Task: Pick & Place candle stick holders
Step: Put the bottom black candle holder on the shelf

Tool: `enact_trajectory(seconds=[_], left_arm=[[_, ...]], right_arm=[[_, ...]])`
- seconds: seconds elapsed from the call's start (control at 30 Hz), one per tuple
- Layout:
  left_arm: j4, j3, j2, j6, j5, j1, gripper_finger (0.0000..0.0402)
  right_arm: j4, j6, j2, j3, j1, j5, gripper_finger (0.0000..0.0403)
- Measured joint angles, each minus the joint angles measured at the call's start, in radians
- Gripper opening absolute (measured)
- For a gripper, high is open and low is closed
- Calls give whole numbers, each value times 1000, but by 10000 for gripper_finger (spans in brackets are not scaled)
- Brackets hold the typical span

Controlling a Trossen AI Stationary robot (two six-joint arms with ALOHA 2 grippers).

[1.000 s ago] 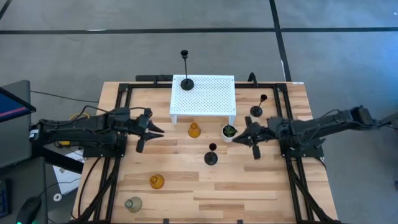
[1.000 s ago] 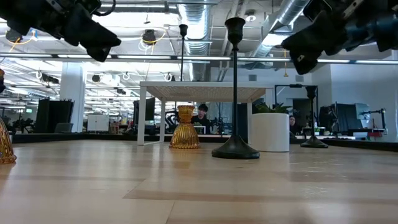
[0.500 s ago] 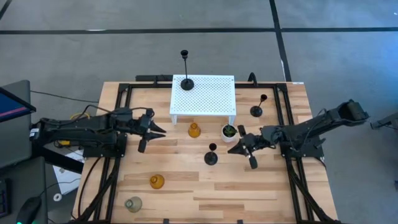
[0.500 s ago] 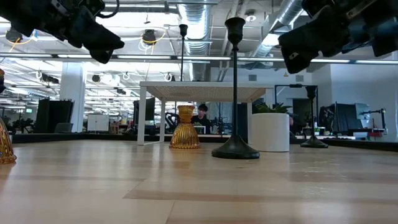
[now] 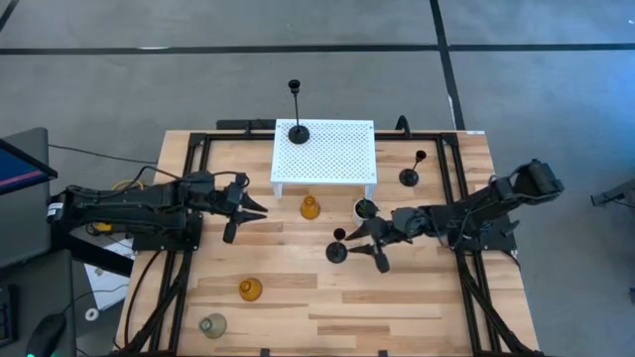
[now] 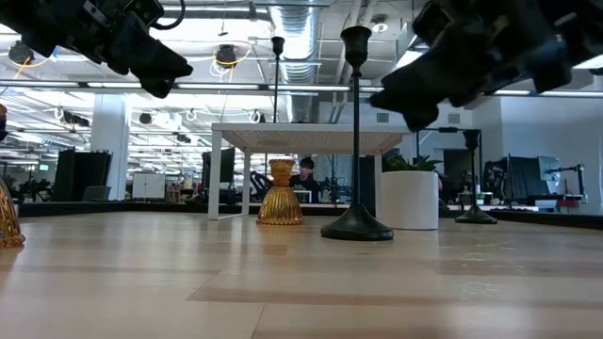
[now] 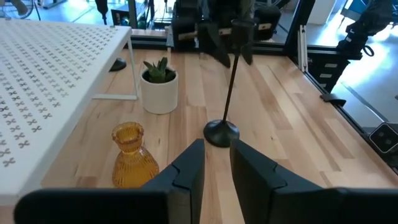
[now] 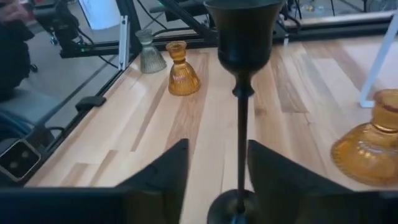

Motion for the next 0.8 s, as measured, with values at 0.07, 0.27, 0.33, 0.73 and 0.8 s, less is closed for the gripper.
enact_trajectory(seconds=[0.07,0.27,0.33,0.73,0.8], left_arm=[[-1,0,0,0,0,0,76],[0,0,0,0,0,0,76],[0,0,0,0,0,0,76],[3,0,0,-1,0,0,76],[5,0,0,-5,0,0,76]], right_arm=[[-5,7,34,24,0,0,188],[-6,25,120,81,0,0,242],[-8,30,140,93,0,0,244],[-10,30,152,115,0,0,80],[-13,30,152,115,0,1,44]])
